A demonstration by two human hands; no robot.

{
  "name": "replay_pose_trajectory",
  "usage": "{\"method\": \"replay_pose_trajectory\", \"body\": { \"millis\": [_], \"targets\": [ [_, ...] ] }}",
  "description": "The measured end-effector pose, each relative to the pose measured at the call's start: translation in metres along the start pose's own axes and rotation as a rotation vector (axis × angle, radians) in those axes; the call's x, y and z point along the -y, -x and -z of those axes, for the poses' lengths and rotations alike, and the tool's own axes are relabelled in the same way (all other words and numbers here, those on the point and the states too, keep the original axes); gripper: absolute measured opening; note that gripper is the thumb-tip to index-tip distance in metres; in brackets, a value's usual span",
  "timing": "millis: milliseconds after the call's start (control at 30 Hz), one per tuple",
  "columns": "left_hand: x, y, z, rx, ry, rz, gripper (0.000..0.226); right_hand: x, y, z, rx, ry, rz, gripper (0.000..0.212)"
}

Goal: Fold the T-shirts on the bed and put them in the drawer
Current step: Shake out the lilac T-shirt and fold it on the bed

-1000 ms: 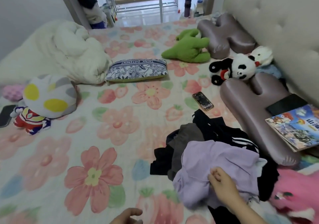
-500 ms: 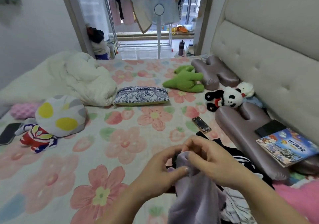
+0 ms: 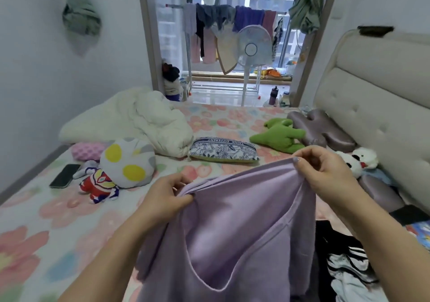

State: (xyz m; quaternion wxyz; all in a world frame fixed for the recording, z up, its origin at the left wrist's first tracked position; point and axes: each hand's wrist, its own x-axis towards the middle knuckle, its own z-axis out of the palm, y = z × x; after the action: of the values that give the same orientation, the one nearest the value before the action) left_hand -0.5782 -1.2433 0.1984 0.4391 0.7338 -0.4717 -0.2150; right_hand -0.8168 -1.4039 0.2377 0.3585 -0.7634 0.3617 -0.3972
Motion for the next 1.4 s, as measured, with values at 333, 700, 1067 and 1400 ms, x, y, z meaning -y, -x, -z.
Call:
{"method": "replay_pose_trajectory", "body": {
  "millis": [333, 700, 1067, 1400],
  "targets": [
    [-0.005, 0.008, 0.024, 0.102, 0.039, 0.000, 0.004, 0.006, -0.012, -0.012, -0.131, 0.086, 0.045, 0.020],
    [-0.029, -0.004, -0.020, -0.070, -0.230, -0.106, 0.019, 0.048, -0.011, -0.053, 0.160, -0.068, 0.170, 0.025],
    [-0.064, -0.020, 0.036, -0.182, -0.439, -0.287, 0.019, 0.001, -0.015, -0.053, 0.273, 0.540, 0.105, 0.025],
    [0.004, -0.028, 0.109, -0.035, -0.453, 0.217, 0.027, -0.041, -0.030, 0.015, 0.257, 0.709, -0.379, 0.009]
  ]
}}
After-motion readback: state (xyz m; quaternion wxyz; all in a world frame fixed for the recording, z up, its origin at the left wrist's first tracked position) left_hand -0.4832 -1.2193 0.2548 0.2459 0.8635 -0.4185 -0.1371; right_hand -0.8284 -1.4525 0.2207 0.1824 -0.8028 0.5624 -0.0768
